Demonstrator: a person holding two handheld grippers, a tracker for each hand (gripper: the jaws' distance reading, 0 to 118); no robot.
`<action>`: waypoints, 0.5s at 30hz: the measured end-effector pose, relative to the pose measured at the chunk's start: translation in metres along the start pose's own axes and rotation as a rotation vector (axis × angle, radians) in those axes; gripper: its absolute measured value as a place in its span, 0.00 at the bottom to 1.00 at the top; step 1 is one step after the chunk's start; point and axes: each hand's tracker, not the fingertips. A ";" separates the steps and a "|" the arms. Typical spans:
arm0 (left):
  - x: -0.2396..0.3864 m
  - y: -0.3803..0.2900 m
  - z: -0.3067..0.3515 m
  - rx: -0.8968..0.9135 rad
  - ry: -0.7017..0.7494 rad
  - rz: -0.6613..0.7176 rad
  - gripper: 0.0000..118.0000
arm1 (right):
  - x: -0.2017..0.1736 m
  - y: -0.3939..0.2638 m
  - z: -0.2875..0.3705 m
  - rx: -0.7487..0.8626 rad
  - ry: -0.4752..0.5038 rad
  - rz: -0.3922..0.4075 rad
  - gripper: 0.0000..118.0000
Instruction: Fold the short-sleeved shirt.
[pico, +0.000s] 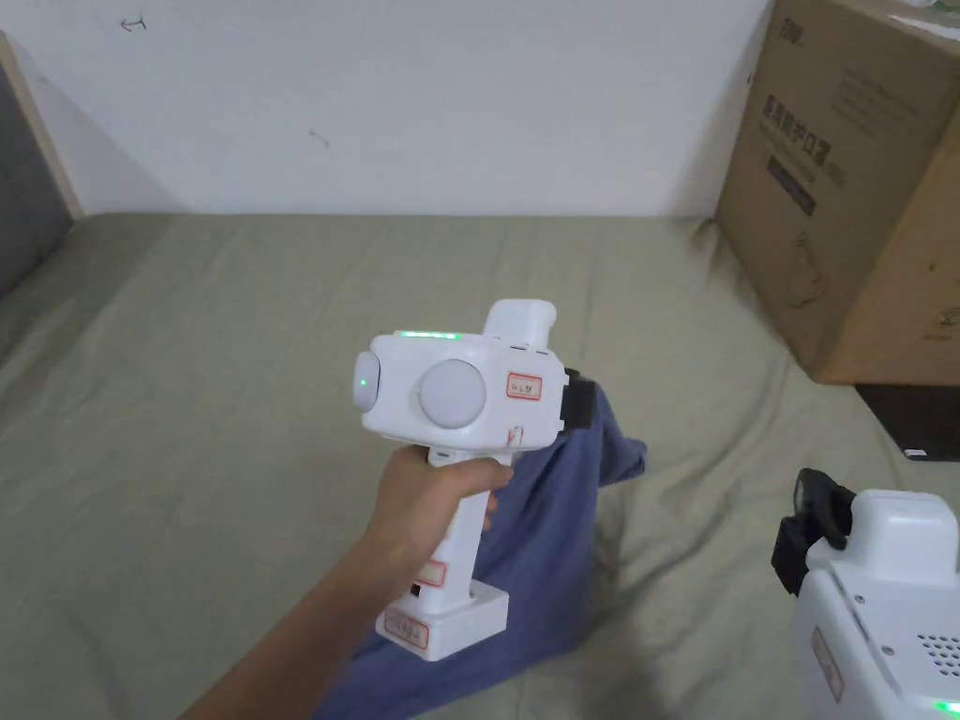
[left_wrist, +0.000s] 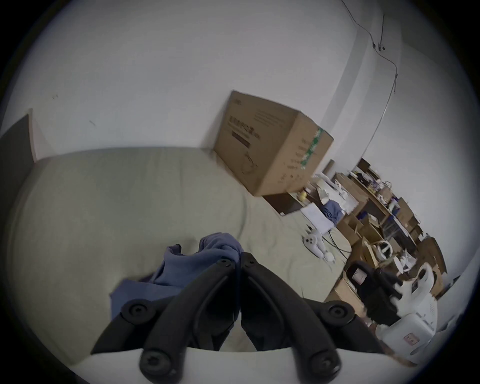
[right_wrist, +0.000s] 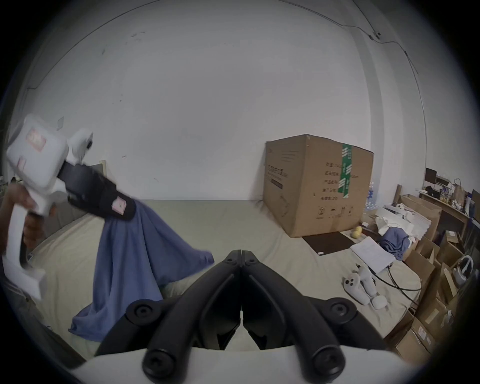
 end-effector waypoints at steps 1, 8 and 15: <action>0.000 -0.009 -0.009 -0.025 0.008 -0.008 0.02 | 0.003 -0.001 0.000 -0.003 -0.006 0.000 0.00; -0.036 -0.098 -0.069 -0.274 0.164 -0.066 0.02 | 0.005 -0.012 -0.005 -0.040 -0.010 -0.010 0.00; -0.081 -0.167 -0.102 -0.478 0.358 -0.048 0.02 | -0.008 -0.017 -0.008 -0.064 0.027 0.006 0.00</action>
